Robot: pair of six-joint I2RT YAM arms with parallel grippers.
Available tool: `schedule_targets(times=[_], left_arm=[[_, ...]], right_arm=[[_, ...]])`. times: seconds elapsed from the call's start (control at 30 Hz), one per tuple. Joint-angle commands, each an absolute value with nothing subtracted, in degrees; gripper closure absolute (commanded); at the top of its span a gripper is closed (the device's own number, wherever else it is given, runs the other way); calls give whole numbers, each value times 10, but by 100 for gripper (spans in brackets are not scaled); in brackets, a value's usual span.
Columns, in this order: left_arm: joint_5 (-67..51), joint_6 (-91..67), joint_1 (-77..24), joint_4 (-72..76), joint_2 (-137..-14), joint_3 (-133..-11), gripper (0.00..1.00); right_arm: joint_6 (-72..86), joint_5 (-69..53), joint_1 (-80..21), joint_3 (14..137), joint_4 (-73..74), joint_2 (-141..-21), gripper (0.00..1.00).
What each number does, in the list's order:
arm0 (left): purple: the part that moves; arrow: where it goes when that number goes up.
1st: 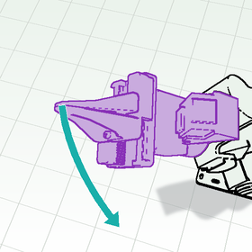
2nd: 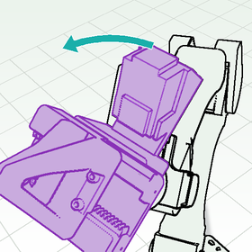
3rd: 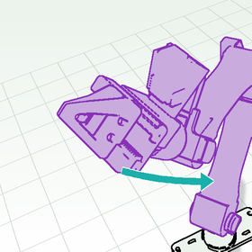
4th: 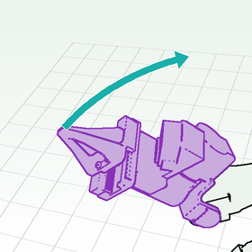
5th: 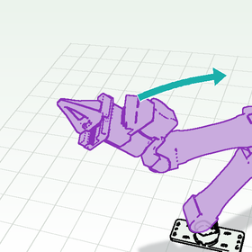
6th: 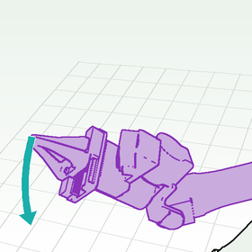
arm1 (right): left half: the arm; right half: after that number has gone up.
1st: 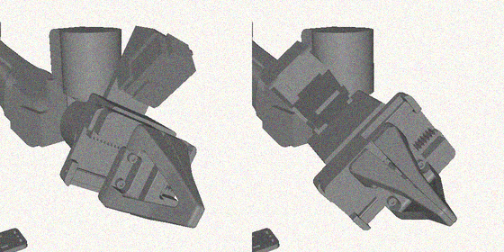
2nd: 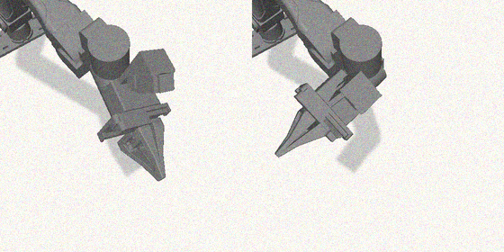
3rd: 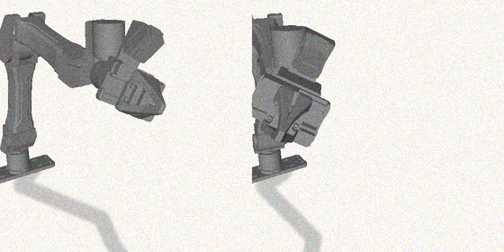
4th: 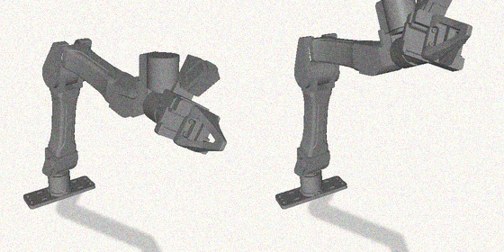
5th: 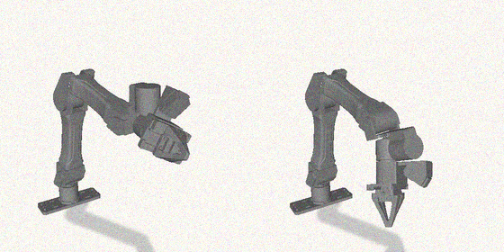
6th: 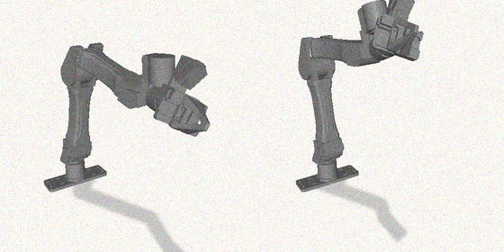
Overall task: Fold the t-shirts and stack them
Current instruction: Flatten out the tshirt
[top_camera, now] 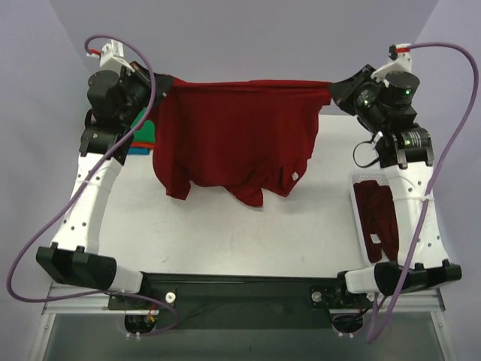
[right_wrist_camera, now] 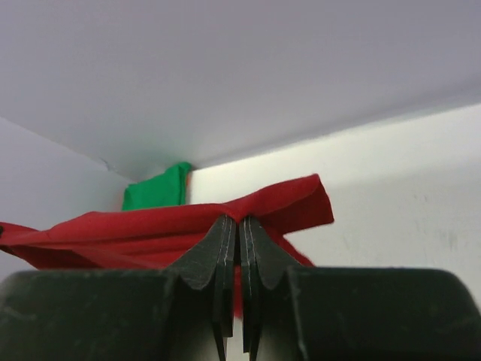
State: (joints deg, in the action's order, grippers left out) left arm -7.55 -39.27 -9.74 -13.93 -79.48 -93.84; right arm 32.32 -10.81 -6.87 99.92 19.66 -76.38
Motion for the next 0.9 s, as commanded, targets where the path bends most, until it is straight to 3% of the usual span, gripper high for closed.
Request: schedule_targets(times=[0.0,0.07,0.2,0.27,0.33,0.4,0.57,0.63,0.83,0.87], left_arm=[[-32,-379,-43,-62,-890,-1026,100],[-39,-392,-32,-51,-938,-1090,100],[-96,-410,-16,-121,-1113,-1351,100],[-105,-406,-8,-164,-1166,-1539,100],[-118,-405,-4,-209,-1196,-1607,100],[-133,-397,-4,-203,-1149,-1556,100],[-98,-381,19,-60,-939,-1100,100],[-83,-393,28,-69,-868,-1016,100],[-76,-484,25,-42,-706,-627,100],[-76,-498,24,-26,-667,-581,96]], right_arm=[[277,-41,-38,1075,107,-848,100],[269,-47,-38,1185,102,-923,100],[260,-56,-38,1356,99,-1019,100],[258,-59,-38,1382,66,-1028,100],[257,-58,-38,1362,43,-1004,100],[258,-62,-38,1314,11,-971,100],[262,-40,-43,1027,-49,-808,100],[274,-35,-47,936,-47,-743,100],[442,-51,-61,502,-75,-558,100],[460,-65,-64,397,-102,-542,99]])
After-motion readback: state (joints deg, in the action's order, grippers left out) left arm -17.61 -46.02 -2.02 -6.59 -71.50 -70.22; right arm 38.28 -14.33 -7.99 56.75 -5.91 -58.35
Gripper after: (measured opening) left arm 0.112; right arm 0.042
